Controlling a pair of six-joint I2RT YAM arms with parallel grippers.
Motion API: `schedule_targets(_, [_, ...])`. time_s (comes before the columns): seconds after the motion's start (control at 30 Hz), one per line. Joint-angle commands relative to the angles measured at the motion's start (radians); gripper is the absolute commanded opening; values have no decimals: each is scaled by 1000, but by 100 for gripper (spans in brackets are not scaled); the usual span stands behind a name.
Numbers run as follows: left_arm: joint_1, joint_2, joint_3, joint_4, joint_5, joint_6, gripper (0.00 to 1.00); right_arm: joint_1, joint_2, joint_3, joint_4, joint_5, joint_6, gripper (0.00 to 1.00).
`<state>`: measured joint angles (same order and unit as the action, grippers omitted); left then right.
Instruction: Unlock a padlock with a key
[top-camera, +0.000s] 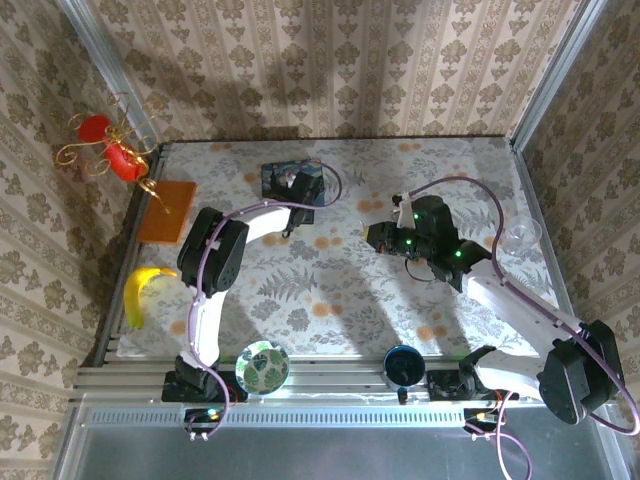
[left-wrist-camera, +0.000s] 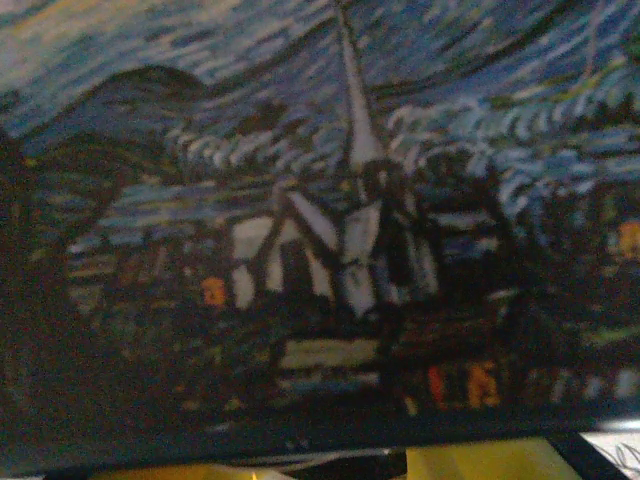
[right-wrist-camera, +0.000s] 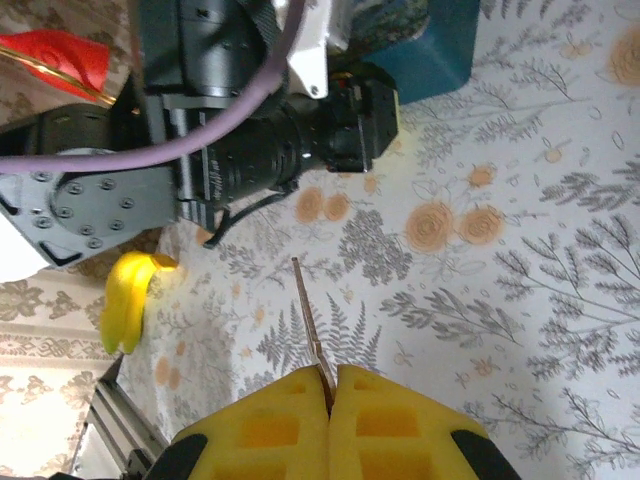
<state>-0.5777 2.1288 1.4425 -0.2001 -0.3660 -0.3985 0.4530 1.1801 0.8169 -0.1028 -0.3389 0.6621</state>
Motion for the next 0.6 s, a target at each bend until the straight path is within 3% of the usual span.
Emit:
schedule_targets(0.0, [-26,-61,-33,-80,-1,-52,0,-3,-12,-37,1,31,4,0])
schedule_targets(0.23, [-67,-127,-91,-123,46,-146,0,-3,-45,-123,40,44,20,0])
schedule_targets(0.57, [-153,-227,-171,-184,32,-287,0,-4,-120,-245,50,63,31,0])
